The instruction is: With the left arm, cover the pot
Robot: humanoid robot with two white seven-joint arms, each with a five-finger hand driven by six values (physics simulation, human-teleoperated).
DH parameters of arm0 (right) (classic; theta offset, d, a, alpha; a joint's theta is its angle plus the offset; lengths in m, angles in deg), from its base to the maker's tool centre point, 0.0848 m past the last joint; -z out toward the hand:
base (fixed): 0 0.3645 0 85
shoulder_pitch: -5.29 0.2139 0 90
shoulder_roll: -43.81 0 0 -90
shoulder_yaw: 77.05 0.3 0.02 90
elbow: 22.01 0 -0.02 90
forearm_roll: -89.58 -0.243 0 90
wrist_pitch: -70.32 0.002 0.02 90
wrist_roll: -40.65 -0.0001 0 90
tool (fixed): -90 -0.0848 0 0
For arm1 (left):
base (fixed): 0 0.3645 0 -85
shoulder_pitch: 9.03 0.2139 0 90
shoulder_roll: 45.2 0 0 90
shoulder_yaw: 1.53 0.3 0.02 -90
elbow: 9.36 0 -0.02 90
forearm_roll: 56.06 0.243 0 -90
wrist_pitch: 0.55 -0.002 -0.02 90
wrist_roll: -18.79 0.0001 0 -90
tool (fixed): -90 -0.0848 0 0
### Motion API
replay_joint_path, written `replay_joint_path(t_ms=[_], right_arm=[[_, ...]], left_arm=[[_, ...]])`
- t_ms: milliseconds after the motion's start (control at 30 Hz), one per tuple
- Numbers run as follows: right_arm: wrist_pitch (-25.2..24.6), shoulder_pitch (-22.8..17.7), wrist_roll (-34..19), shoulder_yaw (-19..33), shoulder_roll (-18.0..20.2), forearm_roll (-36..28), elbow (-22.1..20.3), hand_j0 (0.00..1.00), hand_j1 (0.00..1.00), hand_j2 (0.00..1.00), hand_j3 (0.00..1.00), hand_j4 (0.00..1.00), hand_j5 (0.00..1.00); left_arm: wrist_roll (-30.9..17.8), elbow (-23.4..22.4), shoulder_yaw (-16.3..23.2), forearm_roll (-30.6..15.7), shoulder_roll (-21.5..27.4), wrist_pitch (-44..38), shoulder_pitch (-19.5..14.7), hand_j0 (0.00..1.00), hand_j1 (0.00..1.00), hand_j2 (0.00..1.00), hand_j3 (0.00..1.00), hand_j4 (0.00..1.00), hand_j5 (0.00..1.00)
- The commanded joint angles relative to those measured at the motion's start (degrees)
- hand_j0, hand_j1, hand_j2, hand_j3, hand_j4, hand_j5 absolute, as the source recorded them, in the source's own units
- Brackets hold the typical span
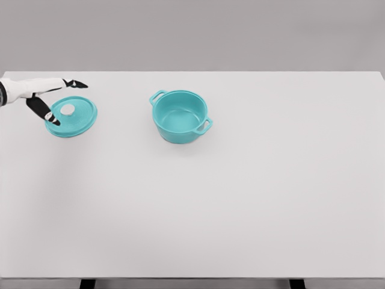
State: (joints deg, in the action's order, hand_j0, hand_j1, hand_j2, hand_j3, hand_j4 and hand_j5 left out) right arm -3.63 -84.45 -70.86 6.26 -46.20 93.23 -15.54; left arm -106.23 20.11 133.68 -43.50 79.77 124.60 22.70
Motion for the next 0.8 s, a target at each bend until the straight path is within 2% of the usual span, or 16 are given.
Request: replay_joint_path(t_ms=[0, 133, 167, 233, 300, 367, 433, 767], right_arm=[[0.0, 0.0, 0.0, 0.0, 0.0, 0.0, 0.0, 1.0, 1.0, 1.0, 1.0, 1.0, 1.0], [0.0, -0.1, 0.0, 0.0, 0.0, 0.0, 0.0, 1.0, 1.0, 1.0, 1.0, 1.0, 1.0], [0.0, 0.0, 0.0, 0.0, 0.0, 0.0, -0.1, 1.0, 1.0, 1.0, 1.0, 1.0, 1.0], [0.0, 0.0, 0.0, 0.0, 0.0, 0.0, -0.1, 1.0, 1.0, 1.0, 1.0, 1.0, 1.0], [0.0, 0.0, 0.0, 0.0, 0.0, 0.0, 0.0, 1.0, 1.0, 1.0, 1.0, 1.0, 1.0], [0.0, -0.1, 0.0, 0.0, 0.0, 0.0, -0.1, 1.0, 1.0, 1.0, 1.0, 1.0, 1.0], [0.0, 0.0, 0.0, 0.0, 0.0, 0.0, -0.1, 1.0, 1.0, 1.0, 1.0, 1.0, 1.0], [0.0, 0.0, 0.0, 0.0, 0.0, 0.0, -0.1, 1.0, 1.0, 1.0, 1.0, 1.0, 1.0]], left_arm=[[0.0, -1.7, -0.2, 0.6, -0.5, -0.1, 0.0, 1.0, 1.0, 1.0, 1.0, 1.0, 1.0], [0.0, -1.7, 0.0, 1.4, -0.5, -0.1, -1.1, 1.0, 1.0, 1.0, 1.0, 1.0, 1.0], [0.0, -1.5, -0.5, 5.2, -0.7, -0.1, -1.3, 1.0, 1.0, 1.0, 1.0, 1.0, 1.0], [0.0, -1.3, -0.3, 5.6, -1.0, -0.1, -1.9, 1.0, 1.0, 1.0, 1.0, 1.0, 1.0], [0.0, -0.9, -0.4, 8.3, -1.1, -0.1, -2.4, 0.98, 0.98, 0.98, 0.98, 0.98, 0.98], [0.0, -0.7, -0.5, 8.4, -1.4, -0.1, -2.5, 0.98, 0.98, 0.98, 0.98, 0.98, 0.98], [0.0, -0.9, -2.3, 8.4, -2.0, -0.1, -2.5, 1.0, 1.0, 1.0, 1.0, 1.0, 1.0], [0.0, -1.3, -2.1, 8.4, -2.1, -0.1, -2.3, 0.98, 0.98, 0.98, 0.98, 0.98, 0.98]])
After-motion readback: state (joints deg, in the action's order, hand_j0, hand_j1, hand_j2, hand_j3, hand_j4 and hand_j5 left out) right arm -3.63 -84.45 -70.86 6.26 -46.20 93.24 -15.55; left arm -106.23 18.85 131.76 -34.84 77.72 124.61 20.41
